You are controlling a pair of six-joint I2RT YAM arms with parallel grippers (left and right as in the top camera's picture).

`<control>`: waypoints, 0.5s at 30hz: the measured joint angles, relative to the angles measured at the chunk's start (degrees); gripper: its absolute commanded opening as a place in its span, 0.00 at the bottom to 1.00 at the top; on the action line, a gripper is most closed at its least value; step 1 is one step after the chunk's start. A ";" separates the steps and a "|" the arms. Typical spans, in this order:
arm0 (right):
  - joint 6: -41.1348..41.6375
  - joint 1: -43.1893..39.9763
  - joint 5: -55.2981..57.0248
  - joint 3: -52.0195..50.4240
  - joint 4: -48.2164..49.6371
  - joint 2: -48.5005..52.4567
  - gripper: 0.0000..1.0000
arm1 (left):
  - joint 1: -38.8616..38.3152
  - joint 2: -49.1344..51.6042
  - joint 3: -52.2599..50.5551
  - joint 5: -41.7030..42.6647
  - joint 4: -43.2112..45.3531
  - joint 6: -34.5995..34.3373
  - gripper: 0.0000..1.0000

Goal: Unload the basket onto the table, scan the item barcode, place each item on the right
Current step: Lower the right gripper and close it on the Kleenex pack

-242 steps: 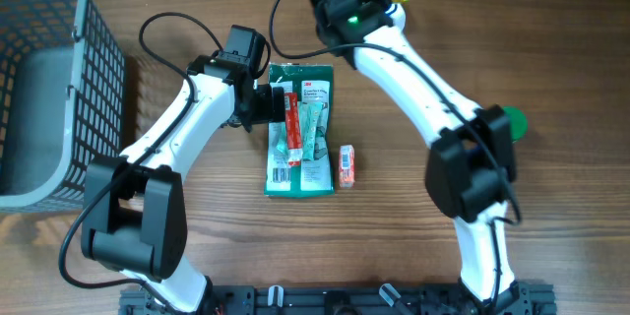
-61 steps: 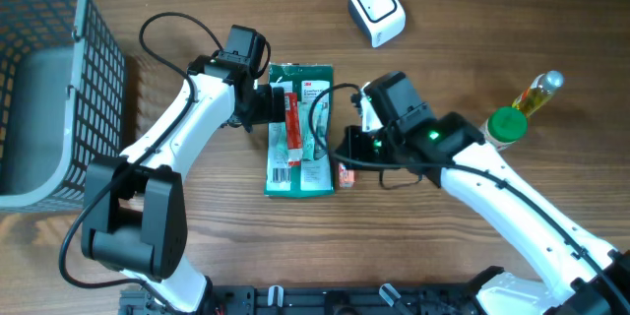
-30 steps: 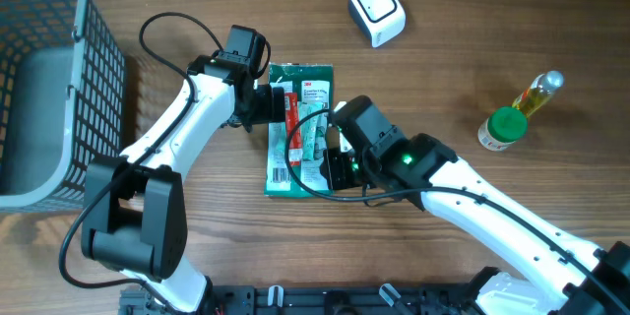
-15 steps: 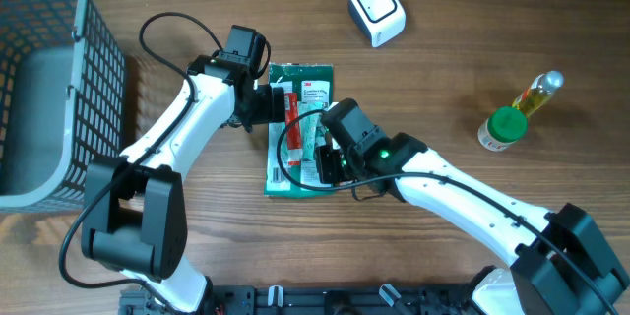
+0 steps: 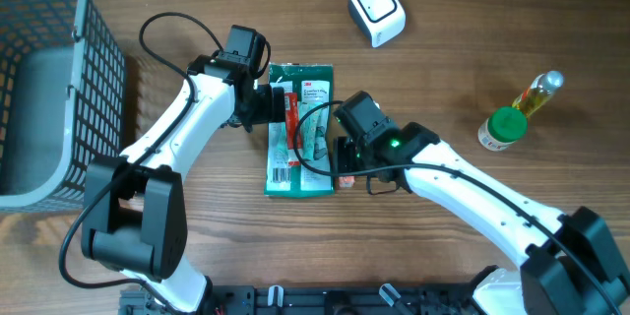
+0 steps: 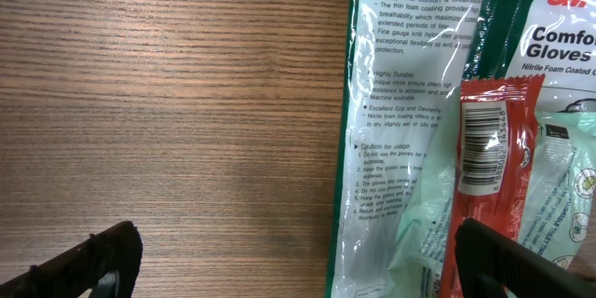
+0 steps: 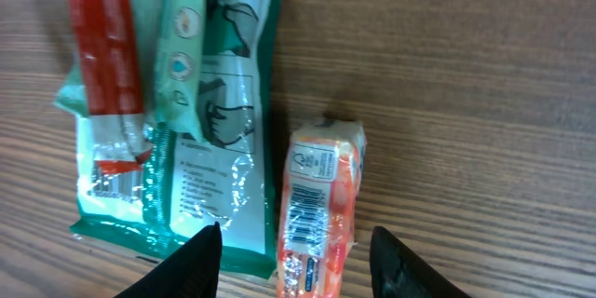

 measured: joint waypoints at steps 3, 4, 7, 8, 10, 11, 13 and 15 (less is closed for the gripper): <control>0.90 0.07 0.00 0.00 0.33 1.99 0.52 | 0.00 0.00 0.00 0.00 0.00 0.00 1.00; 1.16 0.15 0.00 0.00 0.48 3.19 0.52 | 0.00 0.00 0.00 0.00 0.00 0.00 1.00; 1.55 0.44 0.00 0.00 0.72 5.55 0.51 | 0.00 0.00 0.00 0.00 -0.02 0.00 1.00; 1.68 0.46 0.00 0.00 0.90 6.14 0.47 | 0.00 0.00 0.00 0.00 0.00 0.00 1.00; 1.90 0.44 0.00 0.00 1.36 6.73 0.38 | 0.00 0.00 0.00 0.00 0.00 0.00 1.00; 2.10 0.44 -0.02 0.00 1.33 6.75 0.34 | 0.00 0.00 0.00 0.00 0.00 0.00 1.00; 2.40 0.44 0.02 0.00 1.46 6.75 0.26 | 0.00 0.00 0.00 0.00 0.00 -0.02 1.00; 2.32 0.44 0.42 0.00 1.44 6.75 0.16 | 0.00 0.00 0.00 0.00 0.00 0.00 1.00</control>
